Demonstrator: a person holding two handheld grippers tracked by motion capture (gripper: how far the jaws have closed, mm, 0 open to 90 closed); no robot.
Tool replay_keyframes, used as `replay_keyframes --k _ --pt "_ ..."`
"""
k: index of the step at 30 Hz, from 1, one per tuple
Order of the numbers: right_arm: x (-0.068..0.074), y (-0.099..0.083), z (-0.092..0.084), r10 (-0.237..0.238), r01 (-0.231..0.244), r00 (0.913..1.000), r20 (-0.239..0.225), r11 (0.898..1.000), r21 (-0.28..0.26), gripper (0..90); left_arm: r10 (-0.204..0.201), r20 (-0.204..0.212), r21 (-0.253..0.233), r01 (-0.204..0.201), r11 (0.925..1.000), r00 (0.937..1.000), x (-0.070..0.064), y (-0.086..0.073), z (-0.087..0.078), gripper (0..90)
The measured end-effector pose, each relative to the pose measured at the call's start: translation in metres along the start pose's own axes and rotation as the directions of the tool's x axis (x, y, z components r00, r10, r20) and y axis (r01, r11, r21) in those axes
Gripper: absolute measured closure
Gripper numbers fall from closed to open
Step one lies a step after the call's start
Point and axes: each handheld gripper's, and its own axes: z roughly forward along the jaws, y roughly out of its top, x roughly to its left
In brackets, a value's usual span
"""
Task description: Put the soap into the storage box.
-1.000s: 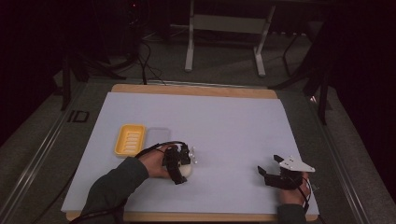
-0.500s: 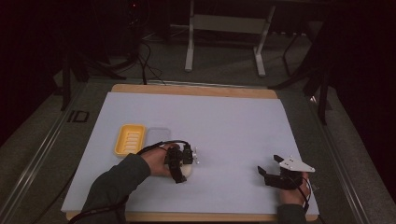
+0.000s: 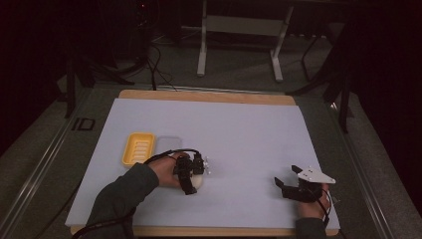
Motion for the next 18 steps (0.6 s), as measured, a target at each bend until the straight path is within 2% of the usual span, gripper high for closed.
replay_keyframes --k 7,18 --pt "0.0001 0.0 0.0 -0.002 0.002 1.0 0.0 1.0 0.001 17.6 -0.018 0.013 0.014 0.018 0.9997 0.9998 0.0013 -0.0024 0.0005 24.6" --pt "0.0001 0.0 -0.0001 0.0 0.0 1.0 0.0 1.0 -0.001 17.6 -0.002 0.019 0.02 0.002 0.9998 0.9998 0.0025 -0.0015 0.0005 24.9"
